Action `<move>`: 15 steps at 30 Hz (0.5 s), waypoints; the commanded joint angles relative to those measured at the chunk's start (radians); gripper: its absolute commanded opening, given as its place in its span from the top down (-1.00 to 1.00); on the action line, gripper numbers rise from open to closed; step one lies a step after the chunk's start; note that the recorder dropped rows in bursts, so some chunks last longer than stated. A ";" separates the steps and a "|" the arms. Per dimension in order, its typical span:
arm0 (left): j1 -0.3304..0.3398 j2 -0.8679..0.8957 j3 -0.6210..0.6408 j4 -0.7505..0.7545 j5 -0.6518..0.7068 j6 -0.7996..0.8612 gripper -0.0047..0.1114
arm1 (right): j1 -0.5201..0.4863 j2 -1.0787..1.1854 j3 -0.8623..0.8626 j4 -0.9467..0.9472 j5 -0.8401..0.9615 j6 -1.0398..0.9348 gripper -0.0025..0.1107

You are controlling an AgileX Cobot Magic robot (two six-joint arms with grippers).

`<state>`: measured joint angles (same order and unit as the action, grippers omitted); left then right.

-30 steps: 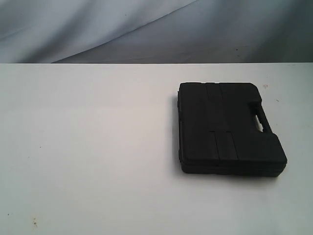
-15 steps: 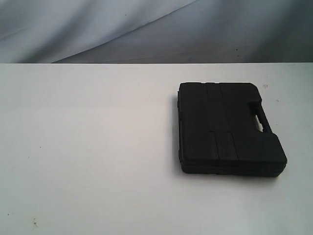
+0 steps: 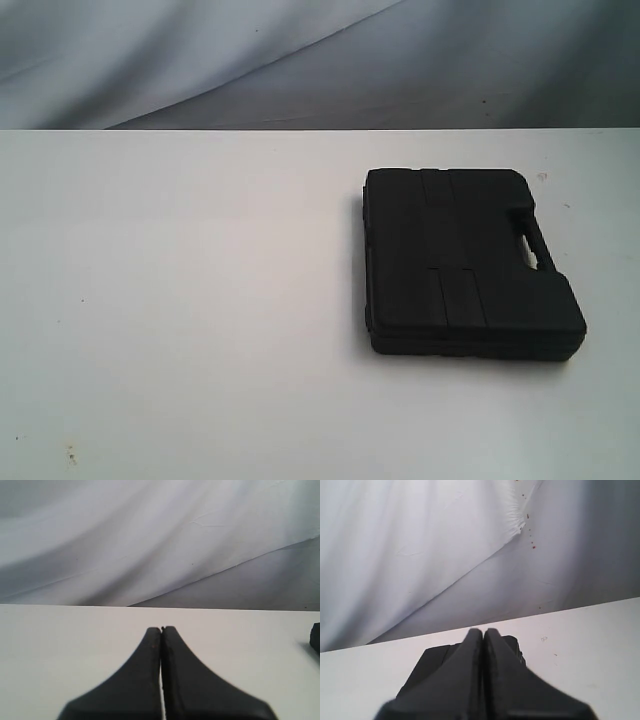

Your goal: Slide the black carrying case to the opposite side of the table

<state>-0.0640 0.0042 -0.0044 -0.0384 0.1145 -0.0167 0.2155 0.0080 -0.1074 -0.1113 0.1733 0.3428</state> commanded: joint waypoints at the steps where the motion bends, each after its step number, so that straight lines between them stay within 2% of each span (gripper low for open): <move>1: 0.003 -0.004 0.004 -0.006 -0.006 -0.003 0.92 | -0.008 -0.008 0.006 -0.027 0.002 0.001 0.96; 15: 0.003 -0.004 0.004 -0.006 -0.006 -0.003 0.92 | -0.008 -0.008 0.107 0.008 -0.092 -0.060 0.96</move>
<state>-0.0640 0.0042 -0.0044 -0.0384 0.1145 -0.0167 0.2155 0.0034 -0.0044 -0.1203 0.1122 0.3058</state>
